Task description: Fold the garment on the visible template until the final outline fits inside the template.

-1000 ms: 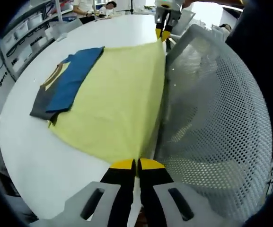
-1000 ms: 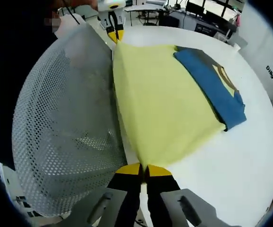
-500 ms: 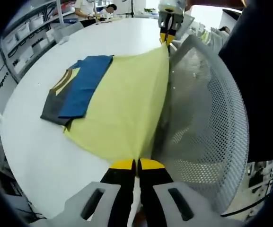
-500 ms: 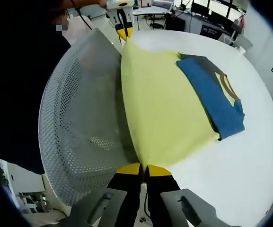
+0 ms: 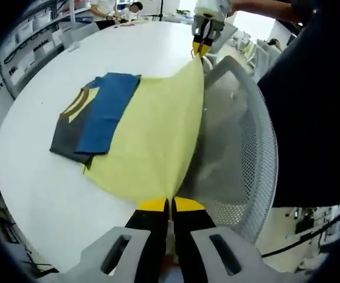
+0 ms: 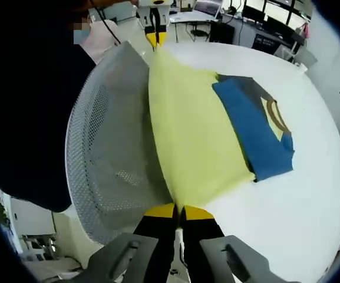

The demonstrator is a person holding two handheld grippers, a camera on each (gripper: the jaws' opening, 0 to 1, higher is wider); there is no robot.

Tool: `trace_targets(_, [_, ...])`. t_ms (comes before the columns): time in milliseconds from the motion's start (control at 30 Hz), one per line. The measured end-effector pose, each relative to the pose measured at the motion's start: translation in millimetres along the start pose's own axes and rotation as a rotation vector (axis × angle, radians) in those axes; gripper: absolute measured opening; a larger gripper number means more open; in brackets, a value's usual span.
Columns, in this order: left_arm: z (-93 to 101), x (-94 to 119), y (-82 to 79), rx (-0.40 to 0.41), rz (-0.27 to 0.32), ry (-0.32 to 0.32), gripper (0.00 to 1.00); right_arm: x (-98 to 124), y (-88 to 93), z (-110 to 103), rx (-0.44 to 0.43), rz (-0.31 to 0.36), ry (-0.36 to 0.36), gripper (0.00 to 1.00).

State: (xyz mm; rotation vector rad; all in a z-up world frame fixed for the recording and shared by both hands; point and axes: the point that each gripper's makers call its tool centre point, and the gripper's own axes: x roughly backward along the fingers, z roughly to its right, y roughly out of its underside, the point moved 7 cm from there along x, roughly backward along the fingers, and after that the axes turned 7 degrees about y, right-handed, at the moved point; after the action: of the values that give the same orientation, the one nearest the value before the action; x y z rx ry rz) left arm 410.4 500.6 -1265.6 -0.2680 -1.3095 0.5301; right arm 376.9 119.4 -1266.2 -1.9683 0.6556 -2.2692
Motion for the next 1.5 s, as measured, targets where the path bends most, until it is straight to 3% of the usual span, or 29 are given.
trace_targets(300, [-21.1,16,-11.3,0.030,0.052,-0.012,0.02,11,-9.4,26,0.022,0.037,0.070,0.00])
trace_targets(767, [-55.5,40,-39.0,0.011,0.090,-0.110,0.02,19,-19.3,72,0.022,0.066,0.147,0.00])
trace_targets(933, [-68.0,43,-45.0,0.011,0.092,-0.144,0.02,23,-22.0,92,0.014,0.102,0.179,0.00])
trace_targets(1500, [-111.6,45,-62.4,0.036,0.104,-0.241,0.02,17,-29.0,141,0.076,0.096,0.196,0.00])
